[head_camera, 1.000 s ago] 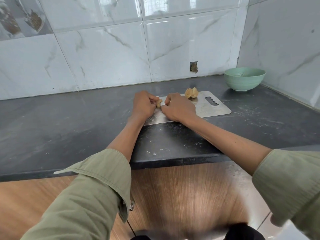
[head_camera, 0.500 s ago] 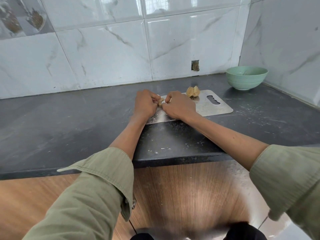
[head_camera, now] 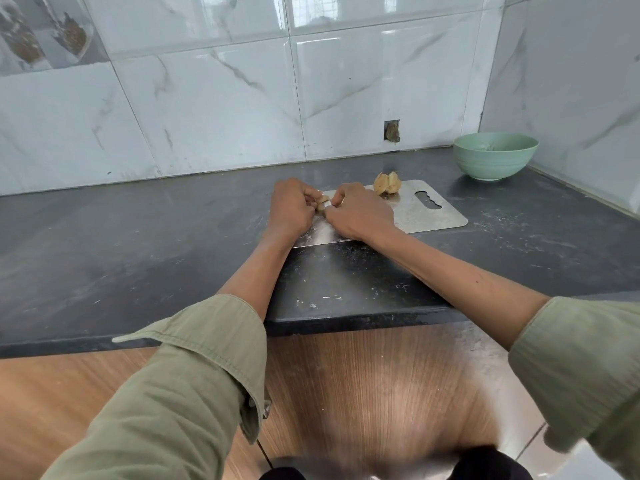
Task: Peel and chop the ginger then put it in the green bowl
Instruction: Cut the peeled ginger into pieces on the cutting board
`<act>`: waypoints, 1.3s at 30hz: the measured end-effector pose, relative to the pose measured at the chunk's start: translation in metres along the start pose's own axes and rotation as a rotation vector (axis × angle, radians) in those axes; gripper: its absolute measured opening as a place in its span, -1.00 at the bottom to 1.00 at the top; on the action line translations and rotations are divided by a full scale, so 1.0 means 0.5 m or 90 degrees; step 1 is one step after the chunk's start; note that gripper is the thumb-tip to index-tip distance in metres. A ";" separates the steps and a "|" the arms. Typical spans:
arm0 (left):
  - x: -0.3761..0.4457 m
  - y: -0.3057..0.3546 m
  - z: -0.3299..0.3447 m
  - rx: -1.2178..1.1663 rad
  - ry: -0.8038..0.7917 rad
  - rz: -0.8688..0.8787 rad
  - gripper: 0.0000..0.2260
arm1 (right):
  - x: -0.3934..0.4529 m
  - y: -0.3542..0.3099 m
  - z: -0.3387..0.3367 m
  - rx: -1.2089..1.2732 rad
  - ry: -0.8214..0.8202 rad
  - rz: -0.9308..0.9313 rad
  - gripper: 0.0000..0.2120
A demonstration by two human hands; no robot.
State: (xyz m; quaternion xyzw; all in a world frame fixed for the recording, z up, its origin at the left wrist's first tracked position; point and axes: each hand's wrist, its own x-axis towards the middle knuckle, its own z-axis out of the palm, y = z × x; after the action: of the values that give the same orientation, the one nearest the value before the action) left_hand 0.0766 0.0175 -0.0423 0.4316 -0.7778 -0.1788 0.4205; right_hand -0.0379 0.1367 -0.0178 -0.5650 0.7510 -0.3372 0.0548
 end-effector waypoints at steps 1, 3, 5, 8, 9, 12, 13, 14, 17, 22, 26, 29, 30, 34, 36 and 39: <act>0.000 -0.001 0.000 0.003 -0.001 0.002 -0.76 | 0.000 0.001 0.000 0.001 0.001 0.001 -0.74; 0.002 -0.003 0.001 0.008 -0.005 0.009 -0.77 | 0.000 -0.001 -0.001 0.003 0.001 0.003 -0.74; 0.003 -0.006 0.003 0.007 -0.003 0.010 -0.77 | 0.001 -0.007 0.000 0.002 0.001 0.003 -0.74; 0.003 -0.006 0.003 -0.001 0.005 0.013 -0.76 | 0.003 -0.008 0.003 -0.002 -0.004 0.002 -0.73; 0.003 -0.005 0.002 -0.001 0.003 0.015 -0.76 | 0.003 -0.006 0.002 -0.002 -0.008 0.003 -0.72; 0.000 -0.002 0.000 0.016 -0.002 0.025 -0.76 | 0.002 -0.003 0.000 0.005 -0.014 0.003 -0.72; 0.000 -0.003 0.001 0.015 0.000 0.028 -0.77 | 0.002 -0.003 0.000 0.005 -0.012 0.004 -0.73; 0.001 -0.005 0.002 0.012 0.002 0.031 -0.77 | 0.003 -0.004 0.000 0.004 -0.009 0.005 -0.73; 0.000 -0.003 0.002 0.013 0.005 0.027 -0.77 | 0.004 -0.010 0.004 0.003 -0.006 0.003 -0.73; 0.001 -0.003 0.002 0.018 0.002 0.025 -0.76 | 0.002 -0.004 0.003 0.008 -0.015 0.008 -0.72; -0.001 -0.002 0.002 0.028 -0.001 0.036 -0.76 | 0.004 -0.008 0.002 0.012 -0.012 0.008 -0.77; 0.001 -0.004 0.003 0.029 0.005 0.034 -0.75 | 0.005 -0.008 0.003 0.015 -0.010 0.009 -0.77; 0.001 -0.006 0.004 0.026 0.006 0.031 -0.74 | 0.005 -0.006 0.004 0.015 -0.009 0.010 -0.76; 0.000 -0.004 0.003 0.032 0.003 0.021 -0.74 | 0.005 -0.002 0.003 0.031 -0.014 0.012 -0.75; -0.001 -0.003 0.004 0.038 -0.005 0.023 -0.74 | 0.006 -0.003 0.003 0.039 -0.015 0.017 -0.76; -0.003 -0.002 0.003 0.039 -0.004 0.024 -0.73 | 0.008 -0.008 0.008 0.024 -0.010 0.012 -0.76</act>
State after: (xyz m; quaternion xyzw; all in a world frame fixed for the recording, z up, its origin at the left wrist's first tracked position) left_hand 0.0764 0.0180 -0.0444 0.4290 -0.7921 -0.1480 0.4081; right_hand -0.0344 0.1309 -0.0173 -0.5596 0.7493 -0.3461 0.0746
